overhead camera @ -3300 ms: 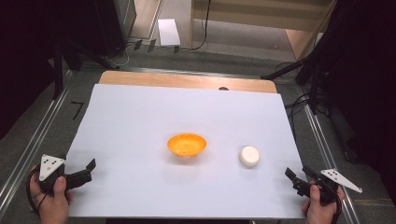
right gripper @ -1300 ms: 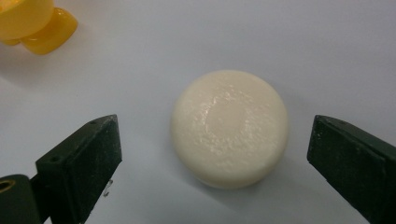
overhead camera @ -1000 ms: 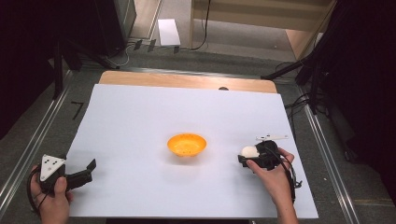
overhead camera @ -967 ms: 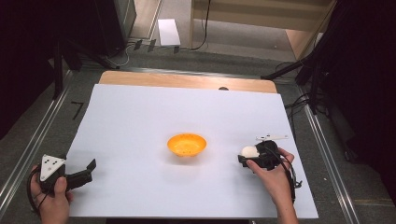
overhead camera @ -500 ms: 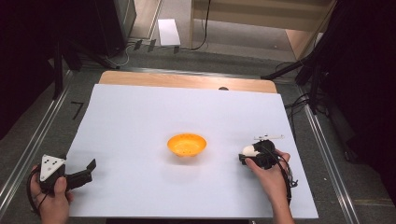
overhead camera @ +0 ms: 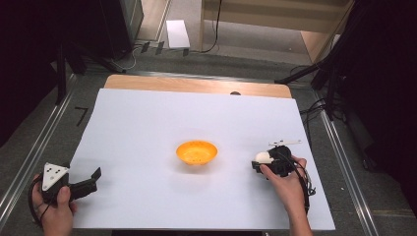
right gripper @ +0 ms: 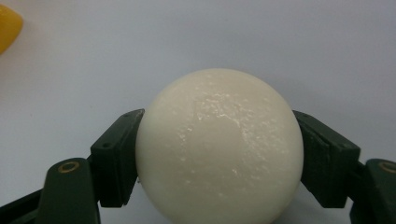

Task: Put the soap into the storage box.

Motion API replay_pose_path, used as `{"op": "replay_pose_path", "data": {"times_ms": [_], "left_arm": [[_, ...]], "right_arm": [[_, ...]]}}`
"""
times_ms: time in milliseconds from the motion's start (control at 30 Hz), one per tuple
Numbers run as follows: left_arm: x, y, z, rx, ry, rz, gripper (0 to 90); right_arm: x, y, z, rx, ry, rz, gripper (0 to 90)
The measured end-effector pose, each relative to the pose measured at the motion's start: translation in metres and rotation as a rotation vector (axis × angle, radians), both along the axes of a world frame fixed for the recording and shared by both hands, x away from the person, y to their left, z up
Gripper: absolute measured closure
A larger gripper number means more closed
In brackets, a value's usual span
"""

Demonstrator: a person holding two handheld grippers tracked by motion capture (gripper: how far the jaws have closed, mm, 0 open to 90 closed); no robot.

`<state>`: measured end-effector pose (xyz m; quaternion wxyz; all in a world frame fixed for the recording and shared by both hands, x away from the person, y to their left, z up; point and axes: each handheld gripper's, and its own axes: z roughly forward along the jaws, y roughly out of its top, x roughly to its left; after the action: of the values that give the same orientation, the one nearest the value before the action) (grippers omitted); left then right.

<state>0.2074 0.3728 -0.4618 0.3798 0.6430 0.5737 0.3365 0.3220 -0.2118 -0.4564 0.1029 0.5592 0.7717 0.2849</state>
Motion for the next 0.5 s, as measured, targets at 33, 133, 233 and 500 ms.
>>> {"op": "replay_pose_path", "data": {"times_ms": [33, 133, 233, 500], "left_arm": [[0.0, 0.0, 0.0, 0.0, 0.0, 0.0, 0.0], [0.0, 0.0, 0.0, 0.0, 0.0, 0.0, 0.0], [0.0, 0.0, 0.0, 0.0, 0.0, -0.001, 0.0], [0.0, 0.0, 0.0, -0.001, 0.0, -0.001, 0.0]], "right_arm": [[0.0, 0.0, 0.002, 0.001, -0.005, 0.004, 25.2], [0.001, 0.002, 0.008, 0.002, -0.012, 0.012, 25.2], [0.002, 0.004, 0.013, 0.0, -0.019, 0.02, 25.2], [0.003, 0.018, 0.027, 0.013, -0.042, 0.049, 25.2]]}}
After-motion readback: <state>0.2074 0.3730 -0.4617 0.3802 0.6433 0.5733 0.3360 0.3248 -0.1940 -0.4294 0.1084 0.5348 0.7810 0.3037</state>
